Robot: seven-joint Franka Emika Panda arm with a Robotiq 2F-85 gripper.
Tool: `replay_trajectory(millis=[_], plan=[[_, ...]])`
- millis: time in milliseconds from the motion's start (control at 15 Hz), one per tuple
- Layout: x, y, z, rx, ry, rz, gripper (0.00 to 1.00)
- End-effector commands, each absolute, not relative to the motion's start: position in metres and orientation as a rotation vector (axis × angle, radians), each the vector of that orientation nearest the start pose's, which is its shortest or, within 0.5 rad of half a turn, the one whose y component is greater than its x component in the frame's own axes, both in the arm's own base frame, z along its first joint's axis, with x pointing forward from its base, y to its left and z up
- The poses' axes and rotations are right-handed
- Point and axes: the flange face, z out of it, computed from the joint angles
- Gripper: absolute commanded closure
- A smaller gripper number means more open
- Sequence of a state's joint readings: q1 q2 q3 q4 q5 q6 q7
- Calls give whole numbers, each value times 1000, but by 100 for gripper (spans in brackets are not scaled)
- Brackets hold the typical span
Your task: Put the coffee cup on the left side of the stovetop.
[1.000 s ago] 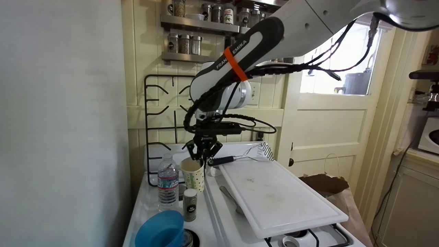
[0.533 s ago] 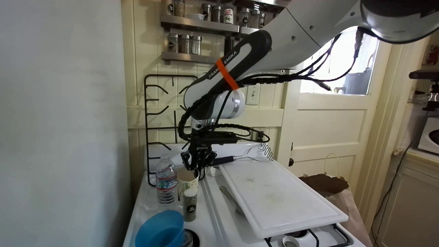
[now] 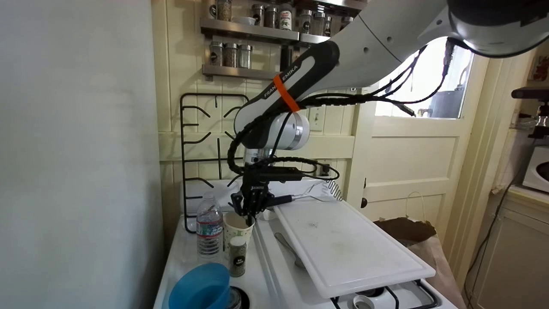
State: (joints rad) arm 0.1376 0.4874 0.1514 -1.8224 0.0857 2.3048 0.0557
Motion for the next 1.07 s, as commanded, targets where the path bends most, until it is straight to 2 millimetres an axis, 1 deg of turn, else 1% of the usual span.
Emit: replay_trajectory(millis=[0, 67, 133, 267, 467, 600, 667, 800, 867, 1000], plan=[[618, 169, 256, -2973, -286, 149, 68], [618, 166, 256, -2980, -290, 152, 68], [617, 165, 257, -2982, -296, 167, 60], [615, 161, 260, -2992, -296, 122, 47], [611, 156, 285, -3015, -304, -30, 23], [610, 154, 307, -3020, -307, -183, 10], [609, 154, 318, -3011, -306, -258, 2], [603, 155, 341, -2988, -309, -397, 0], [597, 154, 353, -2995, -311, -442, 0], [585, 147, 366, -3085, -243, -422, 0]])
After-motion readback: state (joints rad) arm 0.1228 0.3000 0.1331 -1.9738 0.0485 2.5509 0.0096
